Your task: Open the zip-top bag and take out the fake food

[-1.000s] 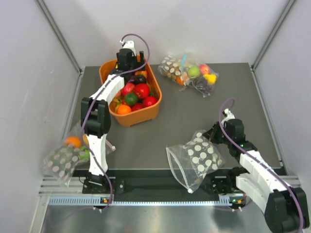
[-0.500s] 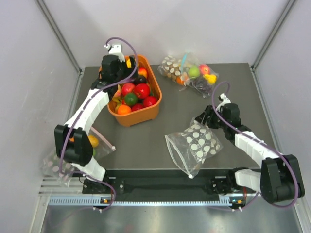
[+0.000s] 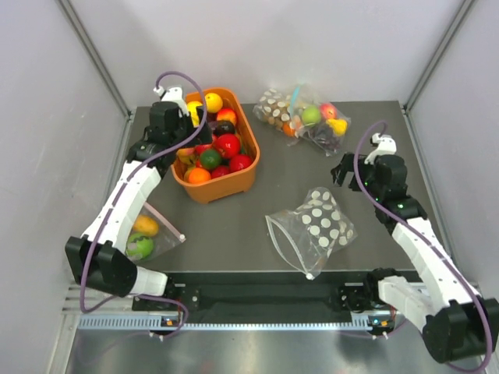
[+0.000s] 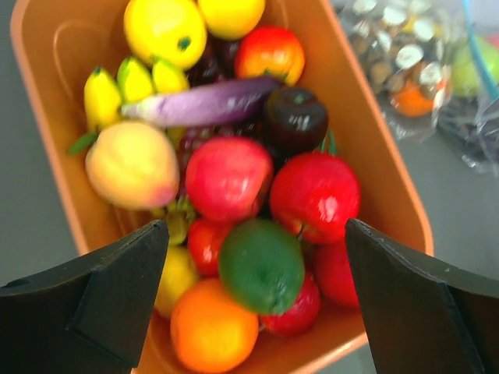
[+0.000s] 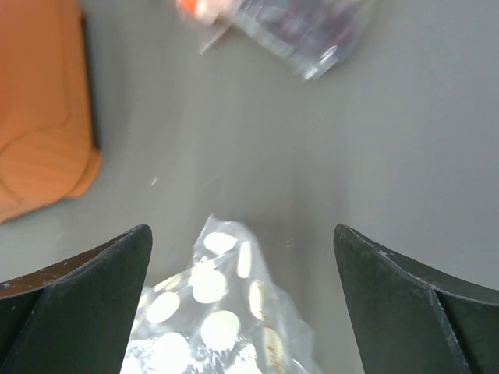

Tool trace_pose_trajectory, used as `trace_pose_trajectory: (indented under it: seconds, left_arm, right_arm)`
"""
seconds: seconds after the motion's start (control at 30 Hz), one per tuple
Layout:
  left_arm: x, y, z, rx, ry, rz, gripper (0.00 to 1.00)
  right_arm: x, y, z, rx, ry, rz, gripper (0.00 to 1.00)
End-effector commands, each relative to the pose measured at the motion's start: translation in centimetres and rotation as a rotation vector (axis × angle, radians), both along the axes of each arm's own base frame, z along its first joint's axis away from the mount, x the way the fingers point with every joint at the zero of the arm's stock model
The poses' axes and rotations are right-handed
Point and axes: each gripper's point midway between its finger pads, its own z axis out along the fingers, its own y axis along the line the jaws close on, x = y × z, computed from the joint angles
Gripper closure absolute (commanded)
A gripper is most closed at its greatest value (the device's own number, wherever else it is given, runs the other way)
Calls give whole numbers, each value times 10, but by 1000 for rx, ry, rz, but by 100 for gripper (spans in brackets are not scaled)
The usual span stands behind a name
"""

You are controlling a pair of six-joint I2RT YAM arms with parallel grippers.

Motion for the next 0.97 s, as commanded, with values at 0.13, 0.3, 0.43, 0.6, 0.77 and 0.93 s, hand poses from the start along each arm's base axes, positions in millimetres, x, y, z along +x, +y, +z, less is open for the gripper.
trace_pose_trajectory:
  seconds: [0.13, 0.3, 0.43, 0.6, 0.77, 0.93]
  left_arm:
    - [-52, 21, 11, 10, 6, 58, 1]
    - [-79, 32, 30, 13, -44, 79, 1]
    - [-100, 41, 38, 33, -62, 84, 1]
    - [-112, 44, 43, 42, -72, 73, 1]
    - [-118, 43, 45, 52, -76, 48, 1]
    - [-119, 40, 47, 58, -79, 22, 1]
  right_arm:
    - [-22, -64, 68, -187, -140, -241, 0]
    - [-40, -74, 94, -186, -195, -281, 0]
    - [-51, -77, 109, -170, -238, -297, 0]
    - [-58, -77, 124, -153, -272, -301, 0]
    - [-60, -77, 127, -149, -274, -299, 0]
    - [-62, -78, 128, -157, -273, -300, 0]
